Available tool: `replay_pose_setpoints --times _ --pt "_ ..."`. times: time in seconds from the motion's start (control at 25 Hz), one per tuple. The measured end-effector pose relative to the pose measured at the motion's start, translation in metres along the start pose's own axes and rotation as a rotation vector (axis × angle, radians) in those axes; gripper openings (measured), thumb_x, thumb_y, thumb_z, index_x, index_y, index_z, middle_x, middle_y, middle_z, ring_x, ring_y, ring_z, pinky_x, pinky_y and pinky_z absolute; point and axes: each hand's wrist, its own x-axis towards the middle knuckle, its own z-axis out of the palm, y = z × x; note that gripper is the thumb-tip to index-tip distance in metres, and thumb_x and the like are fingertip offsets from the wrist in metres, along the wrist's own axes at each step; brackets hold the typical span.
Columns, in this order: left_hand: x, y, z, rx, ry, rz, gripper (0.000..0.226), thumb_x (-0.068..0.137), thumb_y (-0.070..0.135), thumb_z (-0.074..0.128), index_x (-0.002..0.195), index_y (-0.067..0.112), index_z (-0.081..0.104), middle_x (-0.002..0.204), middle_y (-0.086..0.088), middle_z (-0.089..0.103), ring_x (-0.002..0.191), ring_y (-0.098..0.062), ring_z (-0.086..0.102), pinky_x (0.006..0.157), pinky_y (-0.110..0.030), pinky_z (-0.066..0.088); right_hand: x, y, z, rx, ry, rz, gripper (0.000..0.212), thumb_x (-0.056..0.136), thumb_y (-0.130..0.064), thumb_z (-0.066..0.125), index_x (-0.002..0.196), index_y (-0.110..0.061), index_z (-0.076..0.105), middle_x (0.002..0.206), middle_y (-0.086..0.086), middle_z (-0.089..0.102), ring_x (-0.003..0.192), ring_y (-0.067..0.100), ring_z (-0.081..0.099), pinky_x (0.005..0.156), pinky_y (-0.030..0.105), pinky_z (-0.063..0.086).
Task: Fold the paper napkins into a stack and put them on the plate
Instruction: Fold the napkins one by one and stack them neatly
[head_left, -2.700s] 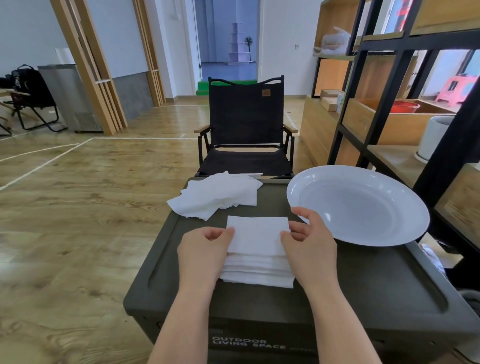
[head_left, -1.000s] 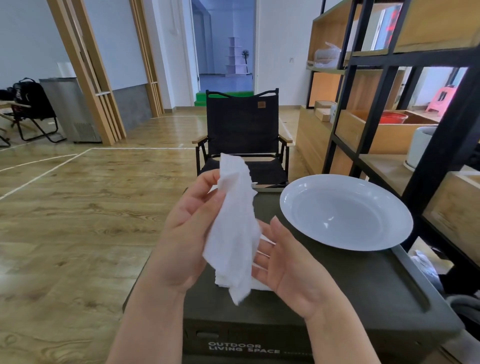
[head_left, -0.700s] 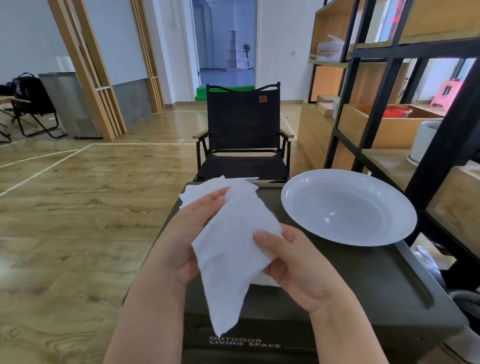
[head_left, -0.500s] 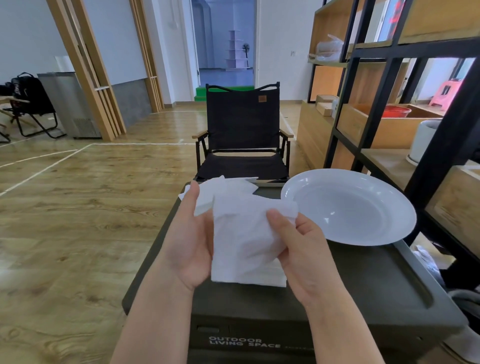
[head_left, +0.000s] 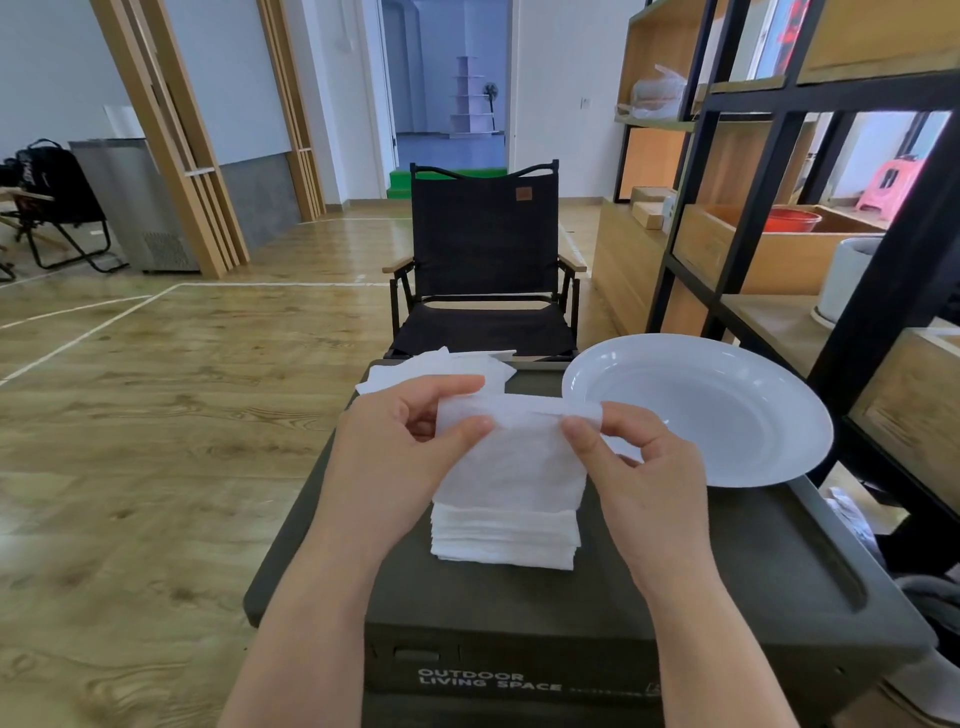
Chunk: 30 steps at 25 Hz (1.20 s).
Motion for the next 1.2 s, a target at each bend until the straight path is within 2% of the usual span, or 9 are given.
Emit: replay_pose_setpoints --times 0.08,0.2,0.28,0.36,0.52,0.68,0.84,1.0,1.2 --pt "0.001 -0.003 -0.002 0.02 0.019 0.005 0.022 0.071 0.03 0.081 0.085 0.044 0.074 0.062 0.025 0.064 0.057 0.005 0.053 0.058 -0.006 0.043 0.0 -0.002 -0.001 0.011 0.016 -0.058 0.013 0.071 -0.05 0.062 0.079 -0.039 0.065 0.097 -0.025 0.061 0.094 -0.019 0.052 0.066 -0.003 0.042" --pt "0.001 -0.003 -0.002 0.006 0.026 0.019 0.014 0.072 0.027 0.08 0.077 0.039 0.076 0.061 0.022 0.066 0.055 0.005 0.055 0.055 -0.003 0.042 0.0 -0.002 -0.001 0.042 0.031 -0.076 0.023 0.066 -0.057 0.059 0.082 -0.042 0.064 0.1 -0.025 0.062 0.099 -0.01 0.056 0.074 0.01 0.05" --pt "0.001 -0.001 -0.003 0.022 0.02 0.042 0.012 0.073 0.027 0.079 0.075 0.038 0.076 0.061 0.02 0.066 0.055 0.004 0.055 0.055 -0.004 0.041 0.001 -0.001 -0.002 0.036 0.003 -0.061 0.035 0.067 -0.054 0.065 0.098 -0.042 0.06 0.106 -0.021 0.061 0.102 -0.003 0.057 0.084 0.021 0.052" --pt "0.001 0.0 -0.005 0.057 -0.021 0.079 0.01 0.074 0.029 0.078 0.076 0.039 0.074 0.074 0.02 0.068 0.064 0.003 0.057 0.06 -0.009 0.042 0.001 -0.001 -0.003 0.0 -0.101 -0.061 0.053 0.064 -0.053 0.069 0.112 -0.053 0.047 0.116 -0.027 0.053 0.108 -0.011 0.05 0.087 0.019 0.047" --pt "0.002 0.001 -0.006 0.124 -0.086 0.114 0.005 0.073 0.044 0.07 0.078 0.042 0.068 0.109 0.03 0.051 0.1 -0.001 0.055 0.078 -0.016 0.042 0.0 0.003 0.001 -0.063 -0.18 -0.058 0.02 0.067 -0.058 0.061 0.087 -0.057 0.063 0.128 -0.028 0.05 0.118 -0.003 0.046 0.096 0.029 0.041" --pt "0.001 0.0 -0.002 -0.105 -0.1 0.005 0.014 0.076 0.048 0.068 0.083 0.036 0.069 0.095 0.016 0.069 0.086 -0.007 0.066 0.071 -0.023 0.054 -0.001 0.001 0.002 0.179 -0.214 0.035 0.009 0.076 -0.042 0.066 0.082 -0.047 0.071 0.091 -0.019 0.072 0.087 -0.003 0.065 0.062 0.011 0.052" --pt "0.004 -0.014 0.012 -0.172 0.06 -0.143 0.015 0.087 0.038 0.063 0.082 0.025 0.07 0.079 -0.002 0.074 0.078 -0.028 0.068 0.072 -0.045 0.054 0.003 0.007 0.012 0.118 -0.093 0.14 0.02 0.088 -0.036 0.059 0.074 -0.032 0.072 0.076 -0.015 0.071 0.073 -0.001 0.065 0.057 0.014 0.051" --pt "0.005 -0.039 0.027 0.01 0.136 -0.251 0.028 0.09 0.04 0.058 0.068 0.023 0.063 0.055 0.013 0.057 0.055 -0.007 0.049 0.054 -0.023 0.034 0.009 0.022 0.021 -0.165 0.045 0.145 0.017 0.089 -0.037 0.06 0.079 -0.028 0.071 0.07 -0.017 0.068 0.07 0.002 0.061 0.064 0.015 0.045" --pt "0.007 -0.064 0.039 0.222 0.149 -0.299 0.027 0.093 0.037 0.055 0.092 0.016 0.071 0.084 0.007 0.067 0.079 -0.008 0.059 0.068 -0.023 0.041 0.016 0.04 0.026 -0.493 0.041 0.115 0.023 0.089 -0.04 0.059 0.091 -0.021 0.07 0.071 -0.016 0.057 0.064 -0.003 0.05 0.058 0.006 0.027"
